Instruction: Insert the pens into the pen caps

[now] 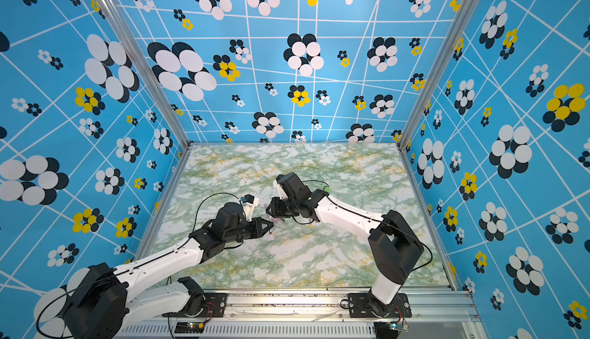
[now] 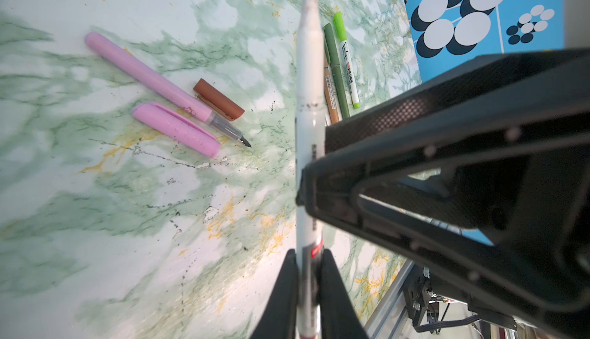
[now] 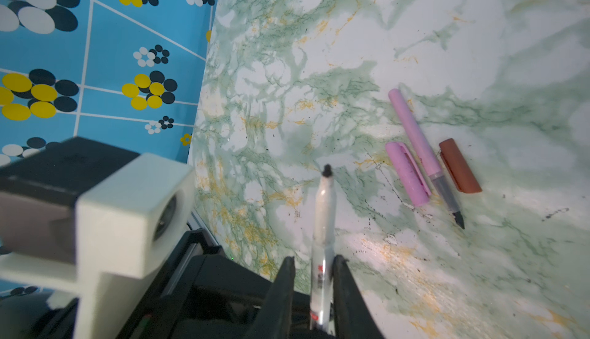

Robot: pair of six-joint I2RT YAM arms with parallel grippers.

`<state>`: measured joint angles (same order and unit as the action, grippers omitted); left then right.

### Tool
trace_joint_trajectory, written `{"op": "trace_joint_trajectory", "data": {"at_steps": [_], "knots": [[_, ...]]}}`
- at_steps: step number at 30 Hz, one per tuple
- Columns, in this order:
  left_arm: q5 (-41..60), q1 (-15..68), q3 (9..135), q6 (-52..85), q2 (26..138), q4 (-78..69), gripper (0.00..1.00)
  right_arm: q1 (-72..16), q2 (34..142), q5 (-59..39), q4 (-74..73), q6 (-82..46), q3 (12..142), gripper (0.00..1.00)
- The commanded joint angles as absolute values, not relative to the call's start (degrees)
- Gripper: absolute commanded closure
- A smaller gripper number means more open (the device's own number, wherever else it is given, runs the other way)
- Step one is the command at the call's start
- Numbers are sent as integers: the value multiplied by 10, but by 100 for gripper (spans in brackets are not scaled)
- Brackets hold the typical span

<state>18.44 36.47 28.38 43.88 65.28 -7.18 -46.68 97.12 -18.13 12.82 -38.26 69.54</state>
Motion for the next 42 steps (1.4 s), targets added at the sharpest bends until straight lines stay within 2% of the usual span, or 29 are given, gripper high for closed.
{"op": "trace_joint_trajectory", "data": {"at_steps": [1,9,13,19,27,31,34,38,39,40,42], "knots": [[187,369,297,428,645,-68,100,-463,982,-185,138,-378,707,82],[182,369,298,427,639,-61,99,-463,981,-184,131,-387,702,96],[173,368,296,426,637,-58,84,-463,979,-191,121,-396,702,97],[170,368,295,428,648,-61,71,-463,979,-207,104,-407,697,99],[155,367,298,428,650,-55,72,-463,977,-193,109,-402,691,99],[125,366,296,427,626,-20,71,-461,964,-140,169,-379,695,92],[107,364,294,424,605,4,69,-458,950,-60,260,-369,701,81],[101,362,295,412,591,22,59,-457,933,47,375,-364,696,73],[104,362,296,405,590,23,58,-457,929,64,389,-365,686,70],[107,362,296,401,590,23,52,-457,926,74,397,-368,679,69],[118,363,301,389,591,23,49,-456,919,90,406,-376,662,67]]}}
